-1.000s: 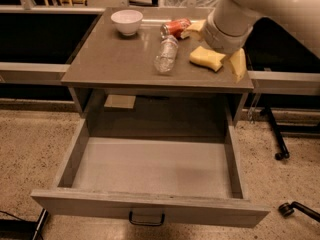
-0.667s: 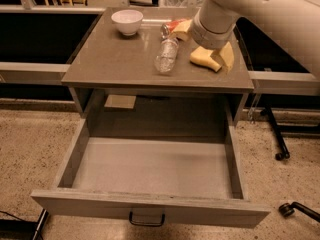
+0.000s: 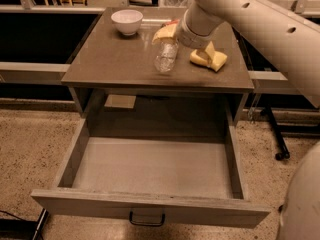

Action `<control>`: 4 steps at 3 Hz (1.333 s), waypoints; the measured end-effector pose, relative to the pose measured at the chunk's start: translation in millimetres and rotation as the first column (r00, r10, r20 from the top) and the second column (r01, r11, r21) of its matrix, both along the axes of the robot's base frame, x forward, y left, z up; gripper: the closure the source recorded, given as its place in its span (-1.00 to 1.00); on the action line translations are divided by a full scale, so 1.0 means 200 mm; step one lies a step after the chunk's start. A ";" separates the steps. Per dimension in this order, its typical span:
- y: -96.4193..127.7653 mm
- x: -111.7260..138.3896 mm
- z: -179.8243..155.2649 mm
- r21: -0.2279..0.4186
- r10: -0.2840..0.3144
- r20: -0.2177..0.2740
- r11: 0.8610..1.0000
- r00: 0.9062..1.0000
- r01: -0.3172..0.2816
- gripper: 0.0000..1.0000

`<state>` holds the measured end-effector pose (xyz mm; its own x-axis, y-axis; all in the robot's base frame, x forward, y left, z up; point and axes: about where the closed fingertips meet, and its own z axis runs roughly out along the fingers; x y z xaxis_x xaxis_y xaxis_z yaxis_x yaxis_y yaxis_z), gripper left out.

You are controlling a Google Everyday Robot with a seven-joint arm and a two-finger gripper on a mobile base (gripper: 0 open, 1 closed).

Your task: Place water bottle into top drawer

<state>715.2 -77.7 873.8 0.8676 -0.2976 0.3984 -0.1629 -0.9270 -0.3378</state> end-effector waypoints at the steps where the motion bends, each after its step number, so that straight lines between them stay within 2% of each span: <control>1: 0.06 0.07 -0.08 -0.042 0.073 0.015 0.996 0.997 -0.073 -1.00; 2: 0.11 0.12 -0.14 -0.072 0.106 0.024 0.992 0.994 -0.104 -1.00; 3: 0.18 0.16 -0.19 -0.082 0.103 -0.004 0.991 0.995 -0.103 -0.46; 4: 0.19 0.18 -0.21 -0.074 0.052 -0.031 0.996 0.998 -0.054 0.00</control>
Offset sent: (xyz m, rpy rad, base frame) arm 0.0374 0.0316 -0.0381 -0.1051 -0.0503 0.1405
